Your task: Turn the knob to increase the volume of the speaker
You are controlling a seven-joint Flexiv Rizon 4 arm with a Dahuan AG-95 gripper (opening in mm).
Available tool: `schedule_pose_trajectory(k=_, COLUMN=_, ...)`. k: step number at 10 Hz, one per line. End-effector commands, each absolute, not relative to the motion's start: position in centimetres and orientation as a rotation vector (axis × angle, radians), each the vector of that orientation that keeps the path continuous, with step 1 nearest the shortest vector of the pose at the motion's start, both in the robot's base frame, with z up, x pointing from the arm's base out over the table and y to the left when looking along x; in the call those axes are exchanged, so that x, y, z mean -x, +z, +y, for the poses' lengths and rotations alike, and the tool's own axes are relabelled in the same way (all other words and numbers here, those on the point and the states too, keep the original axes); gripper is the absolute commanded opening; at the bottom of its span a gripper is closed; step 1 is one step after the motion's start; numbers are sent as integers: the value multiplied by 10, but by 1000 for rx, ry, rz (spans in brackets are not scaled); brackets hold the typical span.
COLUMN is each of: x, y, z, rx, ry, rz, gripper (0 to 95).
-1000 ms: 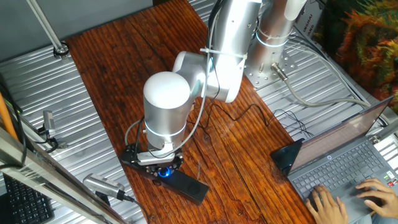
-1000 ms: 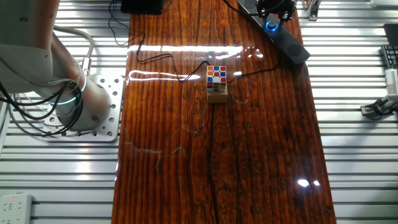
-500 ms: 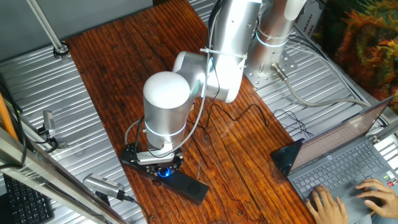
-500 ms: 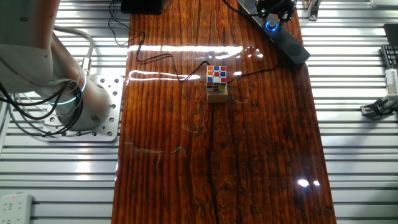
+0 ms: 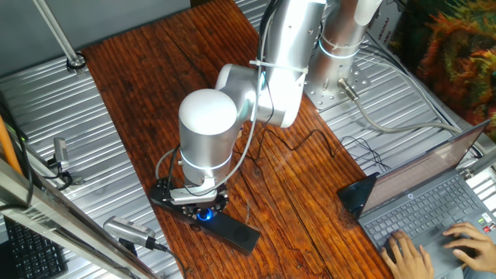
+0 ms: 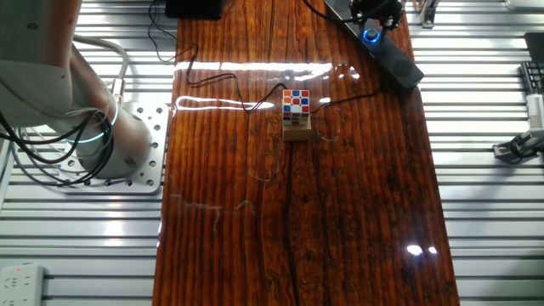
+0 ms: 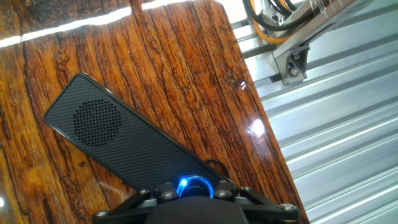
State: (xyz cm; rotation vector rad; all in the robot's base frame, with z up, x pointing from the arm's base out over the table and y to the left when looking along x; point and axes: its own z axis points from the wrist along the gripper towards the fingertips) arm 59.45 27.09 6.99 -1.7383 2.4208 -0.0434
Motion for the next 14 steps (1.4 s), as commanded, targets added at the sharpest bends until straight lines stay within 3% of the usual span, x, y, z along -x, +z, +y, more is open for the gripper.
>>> schedule_pose_trajectory(k=1, x=-595, y=70, z=271, rx=1732, ry=-41, rz=2424, gripper=190)
schedule_pose_trajectory(k=2, x=-595, y=70, z=271, rx=1728, ry=-35, rz=2428, gripper=190)
schedule_pose_trajectory(k=3, x=-595, y=70, z=271, rx=1725, ry=-36, rz=2429, gripper=0)
schedule_pose_trajectory(k=14, x=-594, y=70, z=271, rx=1597, ry=-38, rz=2512, gripper=0)
